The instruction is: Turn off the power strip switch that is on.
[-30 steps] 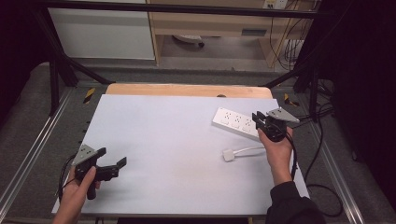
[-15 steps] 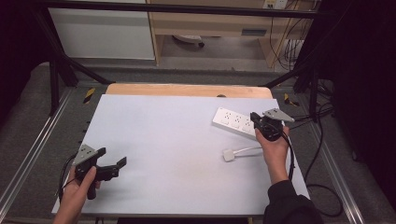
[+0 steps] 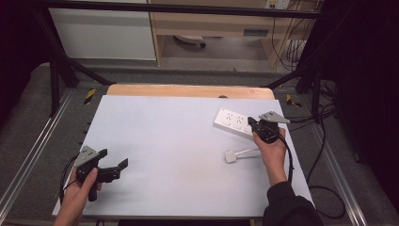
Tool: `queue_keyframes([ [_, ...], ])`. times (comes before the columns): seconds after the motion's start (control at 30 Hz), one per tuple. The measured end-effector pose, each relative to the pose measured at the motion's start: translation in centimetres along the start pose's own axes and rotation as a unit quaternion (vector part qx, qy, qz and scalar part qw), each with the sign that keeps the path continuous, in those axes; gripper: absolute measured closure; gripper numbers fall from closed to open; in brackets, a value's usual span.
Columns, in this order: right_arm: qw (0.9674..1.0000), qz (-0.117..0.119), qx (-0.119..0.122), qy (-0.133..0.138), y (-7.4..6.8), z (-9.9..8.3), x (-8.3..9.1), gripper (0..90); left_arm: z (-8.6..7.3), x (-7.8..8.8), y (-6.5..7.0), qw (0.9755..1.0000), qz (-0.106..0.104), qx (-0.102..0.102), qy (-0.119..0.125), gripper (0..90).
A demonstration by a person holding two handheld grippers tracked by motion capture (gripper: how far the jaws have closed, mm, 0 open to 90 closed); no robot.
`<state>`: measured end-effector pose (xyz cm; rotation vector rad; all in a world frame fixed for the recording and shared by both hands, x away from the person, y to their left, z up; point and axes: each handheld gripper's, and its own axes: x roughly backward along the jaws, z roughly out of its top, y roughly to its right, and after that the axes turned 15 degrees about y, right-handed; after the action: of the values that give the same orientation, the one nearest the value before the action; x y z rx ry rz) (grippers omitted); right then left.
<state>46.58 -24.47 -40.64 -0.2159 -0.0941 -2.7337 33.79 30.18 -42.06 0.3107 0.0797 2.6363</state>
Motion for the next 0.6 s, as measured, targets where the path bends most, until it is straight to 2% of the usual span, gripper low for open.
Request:
queue_keyframes([
  [0.3,0.9996,0.004,-0.005,-0.028,-0.4,-0.9,-0.7,90.0,0.0,0.0,0.1,1.0,-0.002,-0.004,-0.003,5.6],
  [0.6,0.9987,-0.003,-0.013,-0.049,0.1,-2.0,-1.7,90.0,-0.1,-0.1,0.1,1.0,-0.003,-0.003,-0.005,5.6],
])
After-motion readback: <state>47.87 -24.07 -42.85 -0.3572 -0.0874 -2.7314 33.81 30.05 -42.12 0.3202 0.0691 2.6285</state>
